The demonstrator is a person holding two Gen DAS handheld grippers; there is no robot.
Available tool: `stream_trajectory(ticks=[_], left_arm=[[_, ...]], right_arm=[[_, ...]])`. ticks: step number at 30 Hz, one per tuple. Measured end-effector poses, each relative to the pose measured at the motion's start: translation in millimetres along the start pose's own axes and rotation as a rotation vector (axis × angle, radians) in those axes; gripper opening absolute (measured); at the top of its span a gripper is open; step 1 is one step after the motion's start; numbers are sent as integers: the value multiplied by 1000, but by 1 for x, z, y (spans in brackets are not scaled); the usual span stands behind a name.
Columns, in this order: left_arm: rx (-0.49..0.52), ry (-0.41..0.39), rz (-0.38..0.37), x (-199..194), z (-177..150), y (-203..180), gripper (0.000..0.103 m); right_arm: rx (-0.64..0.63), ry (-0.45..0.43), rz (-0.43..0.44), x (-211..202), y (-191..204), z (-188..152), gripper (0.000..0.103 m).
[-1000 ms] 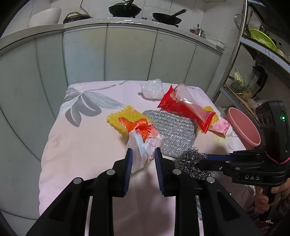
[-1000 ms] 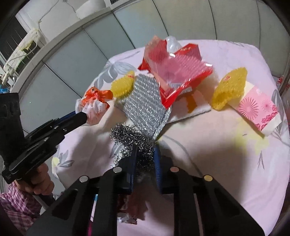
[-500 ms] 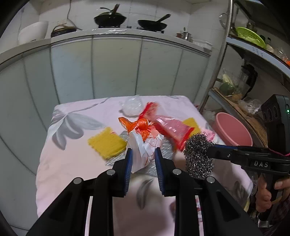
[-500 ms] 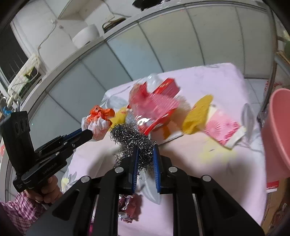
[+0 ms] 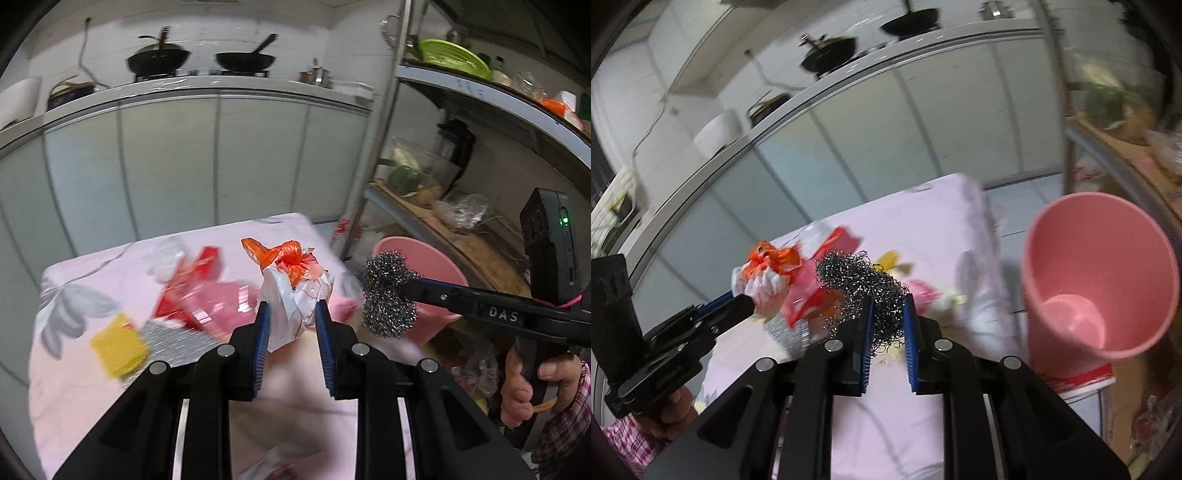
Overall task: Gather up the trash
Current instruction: 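Carry the steel-wool scrubber with the right gripper over the pink bucket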
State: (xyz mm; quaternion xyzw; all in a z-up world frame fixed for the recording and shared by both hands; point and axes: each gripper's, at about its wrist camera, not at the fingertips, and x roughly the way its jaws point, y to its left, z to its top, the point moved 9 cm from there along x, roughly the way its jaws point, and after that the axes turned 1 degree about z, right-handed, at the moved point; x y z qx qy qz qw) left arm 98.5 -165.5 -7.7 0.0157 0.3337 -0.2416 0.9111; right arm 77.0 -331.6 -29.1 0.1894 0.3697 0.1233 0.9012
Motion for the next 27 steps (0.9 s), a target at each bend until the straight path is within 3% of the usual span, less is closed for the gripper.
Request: stream_trajectory(ticks=[15, 27], left_arm=[[116, 22, -144, 68, 26, -115, 24], [175, 128, -226, 138, 15, -180, 24]], right_arm=[[123, -103, -233, -43, -119, 10, 16], [155, -101, -384, -37, -183, 2, 16]])
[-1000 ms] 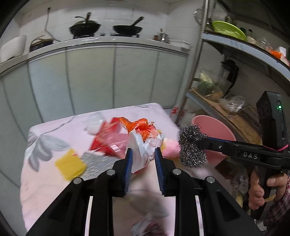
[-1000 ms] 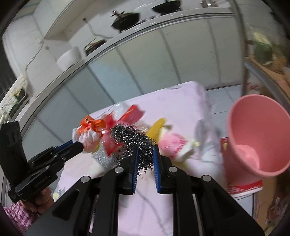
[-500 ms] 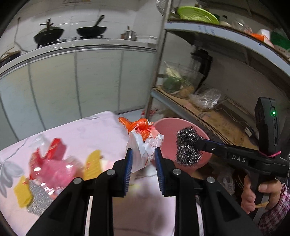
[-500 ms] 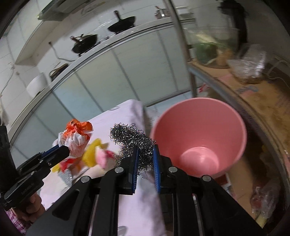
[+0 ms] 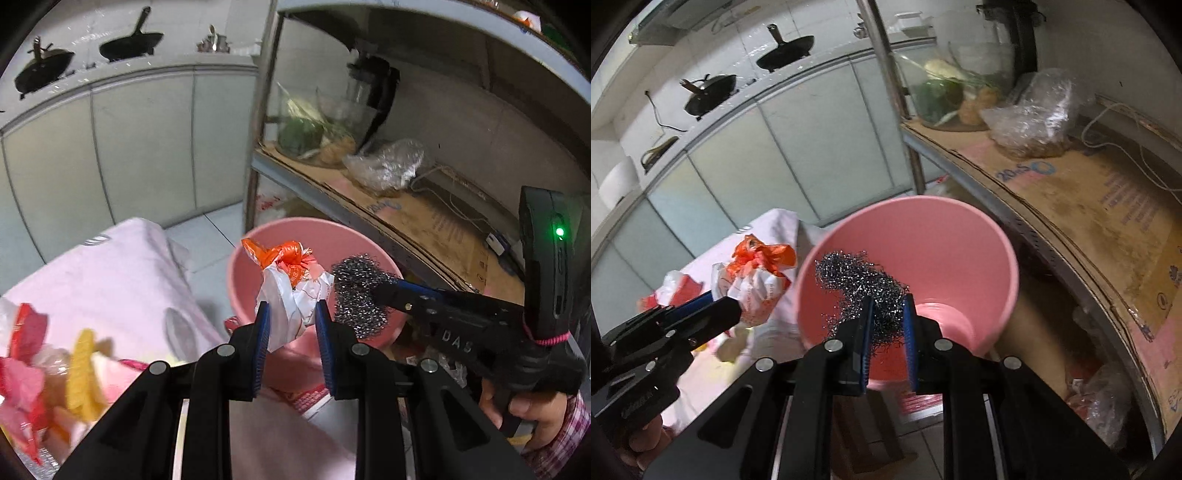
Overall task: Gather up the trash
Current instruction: 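Carry the steel-wool scrubber with the right gripper over the pink bucket, then open the right gripper to drop the scrubber into the bucket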
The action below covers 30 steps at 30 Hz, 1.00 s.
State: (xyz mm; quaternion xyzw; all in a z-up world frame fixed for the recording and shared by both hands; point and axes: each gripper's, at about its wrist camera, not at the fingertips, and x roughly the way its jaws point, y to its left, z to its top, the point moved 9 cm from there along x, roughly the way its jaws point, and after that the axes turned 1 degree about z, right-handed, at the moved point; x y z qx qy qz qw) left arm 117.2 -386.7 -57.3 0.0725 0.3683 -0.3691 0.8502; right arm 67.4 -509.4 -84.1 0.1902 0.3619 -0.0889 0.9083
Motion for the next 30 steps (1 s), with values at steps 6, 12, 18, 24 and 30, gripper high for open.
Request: stream_trajectory(ticks=[6, 12, 18, 24, 30], left_arm=[[22, 48, -18, 33, 1, -12, 24], [33, 88, -8, 59, 0, -15, 25], [22, 129, 7, 78, -3, -12, 25], [14, 169, 33, 92, -8, -5, 27], [1, 196, 45, 100, -15, -1, 30]], right_arm=[[14, 20, -59, 18, -19, -3, 16], [-7, 41, -111, 32, -27, -10, 16], [-19, 72, -135, 45, -32, -17, 16], [-44, 81, -160, 53, -33, -20, 16], [-53, 83, -169, 57, -32, -19, 16]])
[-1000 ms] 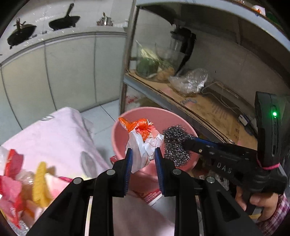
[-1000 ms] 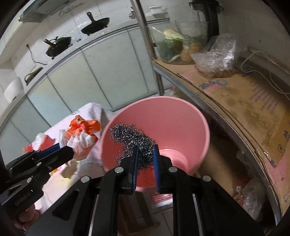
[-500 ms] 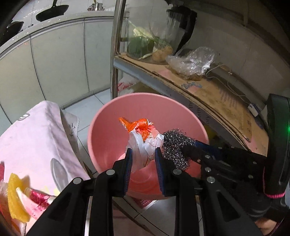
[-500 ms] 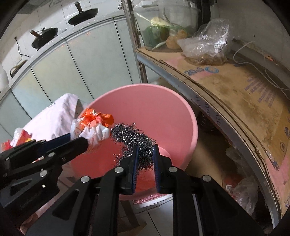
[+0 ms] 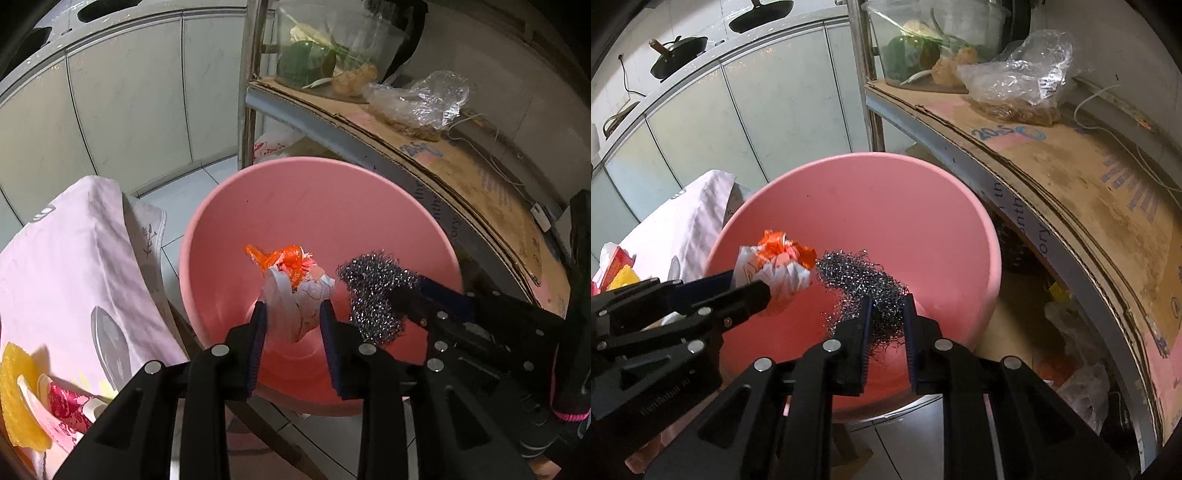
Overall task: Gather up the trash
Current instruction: 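Open the right gripper to drop the scrubber into the bucket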
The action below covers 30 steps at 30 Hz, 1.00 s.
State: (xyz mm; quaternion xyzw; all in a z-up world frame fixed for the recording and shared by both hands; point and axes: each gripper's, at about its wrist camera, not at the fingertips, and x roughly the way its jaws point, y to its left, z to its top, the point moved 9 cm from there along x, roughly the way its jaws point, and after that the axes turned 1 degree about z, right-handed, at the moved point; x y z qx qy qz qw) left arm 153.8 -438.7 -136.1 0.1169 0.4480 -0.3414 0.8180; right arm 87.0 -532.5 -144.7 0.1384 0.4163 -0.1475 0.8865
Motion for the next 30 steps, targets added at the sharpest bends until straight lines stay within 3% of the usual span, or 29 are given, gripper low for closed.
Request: stream_trajectory(ticks=[8, 16, 30], left_arm=[[-29, 9, 1, -1, -1, 6, 33], [-37, -13, 2, -14, 0, 7, 39], [-39, -74, -1, -54, 3, 7, 40]], right_arm=[[-14, 2, -15, -1, 1, 0, 29], [8, 7, 18, -6, 2, -1, 30], [-3, -23, 66, -32, 17, 2, 30]])
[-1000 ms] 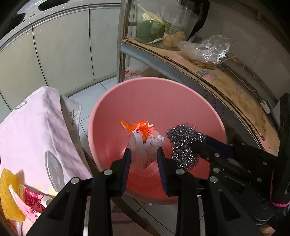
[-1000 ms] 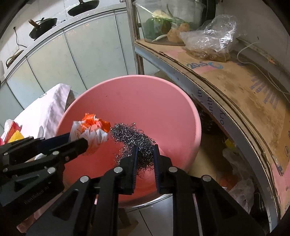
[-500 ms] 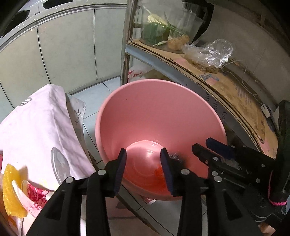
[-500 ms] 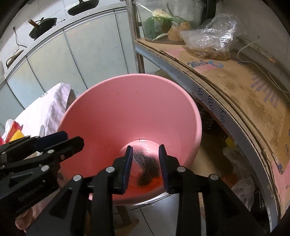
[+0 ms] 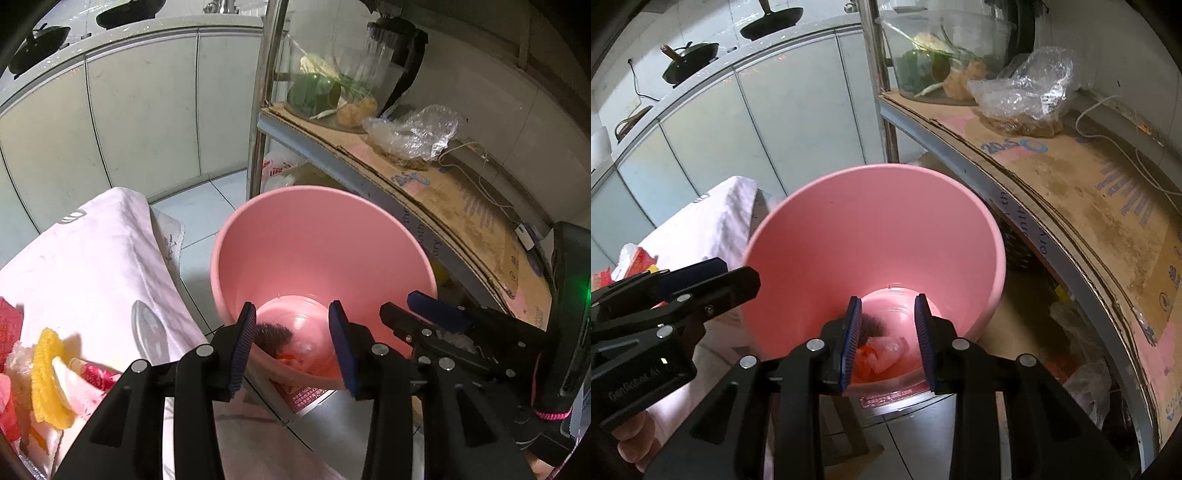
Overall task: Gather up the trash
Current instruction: 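Open the right gripper to drop the scrubber into the bucket, then move both tools back toward the bed and the crumpled printed paper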
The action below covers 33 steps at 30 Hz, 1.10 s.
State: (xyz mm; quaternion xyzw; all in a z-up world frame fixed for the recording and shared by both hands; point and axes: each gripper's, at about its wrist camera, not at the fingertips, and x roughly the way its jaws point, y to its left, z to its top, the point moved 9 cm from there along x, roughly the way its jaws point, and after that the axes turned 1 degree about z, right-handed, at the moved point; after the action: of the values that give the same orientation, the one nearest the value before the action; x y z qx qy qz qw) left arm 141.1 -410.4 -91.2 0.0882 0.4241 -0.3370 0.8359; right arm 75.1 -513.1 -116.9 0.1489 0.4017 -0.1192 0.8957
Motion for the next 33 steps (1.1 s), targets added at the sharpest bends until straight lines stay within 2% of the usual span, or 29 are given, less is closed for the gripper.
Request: stream_trajectory(ticks=[9, 13, 19, 26, 33], left_arm=[[9, -51, 2, -36, -1, -1, 40], [12, -78, -7, -57, -4, 1, 40], [20, -121, -24, -92, -13, 6, 41], [32, -161, -25, -132, -31, 13, 49], [42, -196, 10, -171, -51, 30, 49]], right_arm=[[-4, -31, 73, -27, 22, -2, 31], [-17, -57, 87, -42, 31, -4, 44], [-52, -87, 114, -64, 50, -9, 44], [-90, -97, 152, -83, 72, -19, 44], [-139, -84, 210, -97, 103, -38, 44]])
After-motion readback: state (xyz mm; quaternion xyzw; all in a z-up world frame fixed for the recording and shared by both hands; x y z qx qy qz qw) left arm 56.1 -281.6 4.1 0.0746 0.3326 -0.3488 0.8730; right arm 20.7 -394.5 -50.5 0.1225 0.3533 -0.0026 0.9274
